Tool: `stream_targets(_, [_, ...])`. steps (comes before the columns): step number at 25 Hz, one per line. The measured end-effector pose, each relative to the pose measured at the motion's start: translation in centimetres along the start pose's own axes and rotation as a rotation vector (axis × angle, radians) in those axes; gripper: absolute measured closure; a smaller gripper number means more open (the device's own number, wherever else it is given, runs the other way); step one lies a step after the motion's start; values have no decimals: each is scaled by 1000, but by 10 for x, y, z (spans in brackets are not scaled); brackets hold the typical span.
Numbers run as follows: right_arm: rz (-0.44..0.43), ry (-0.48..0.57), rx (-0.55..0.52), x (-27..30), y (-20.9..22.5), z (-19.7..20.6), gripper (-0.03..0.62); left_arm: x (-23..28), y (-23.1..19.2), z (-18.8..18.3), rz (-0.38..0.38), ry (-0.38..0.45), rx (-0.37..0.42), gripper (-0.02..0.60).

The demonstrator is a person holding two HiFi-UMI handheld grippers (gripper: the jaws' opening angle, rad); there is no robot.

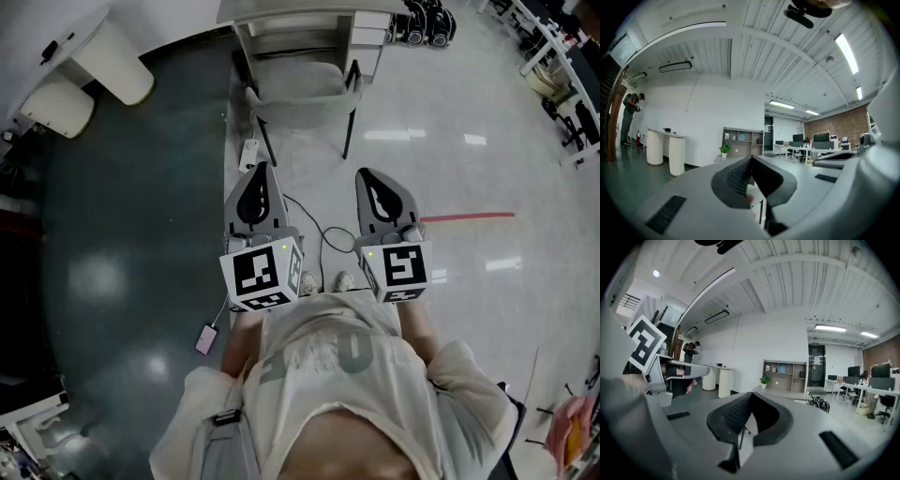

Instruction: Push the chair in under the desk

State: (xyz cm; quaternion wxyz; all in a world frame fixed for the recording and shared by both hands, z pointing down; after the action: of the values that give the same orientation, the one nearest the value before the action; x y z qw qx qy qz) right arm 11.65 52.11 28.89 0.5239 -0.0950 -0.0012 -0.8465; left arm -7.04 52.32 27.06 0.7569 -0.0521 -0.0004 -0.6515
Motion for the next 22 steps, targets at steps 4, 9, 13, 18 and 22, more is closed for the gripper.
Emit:
stream_targets(4, [8,28,-9,6,0,-3,579,2,-7,0,2,7,0,569])
stream_targets(9, [35,-35,-2,9,-2,7,579,0,-25,7,0,-2,6,569])
stream_targets(13, [53,-28,38,18,-8,9,579,0,-47,9,-5,-7,-12,569])
stream_targets(18, [65,-6,88,28,-21,11,579,2,-70,11,21,-10,-12,569])
stream_targets(22, [89,-13,96,27,-13,17,579,8,-71,20,44,-24,-1,569])
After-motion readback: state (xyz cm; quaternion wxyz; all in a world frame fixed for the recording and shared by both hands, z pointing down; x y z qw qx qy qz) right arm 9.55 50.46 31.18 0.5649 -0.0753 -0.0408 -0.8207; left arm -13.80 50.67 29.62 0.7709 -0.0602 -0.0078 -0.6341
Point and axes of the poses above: the fingertips, and each gripper's own axes: x forward along the fingers, y to its right, z out of its underside, the point moved 5 cm from there along -x, backward along the fingers, and after that the axes turned 2 degrees about -y, right-handed, at the moved point
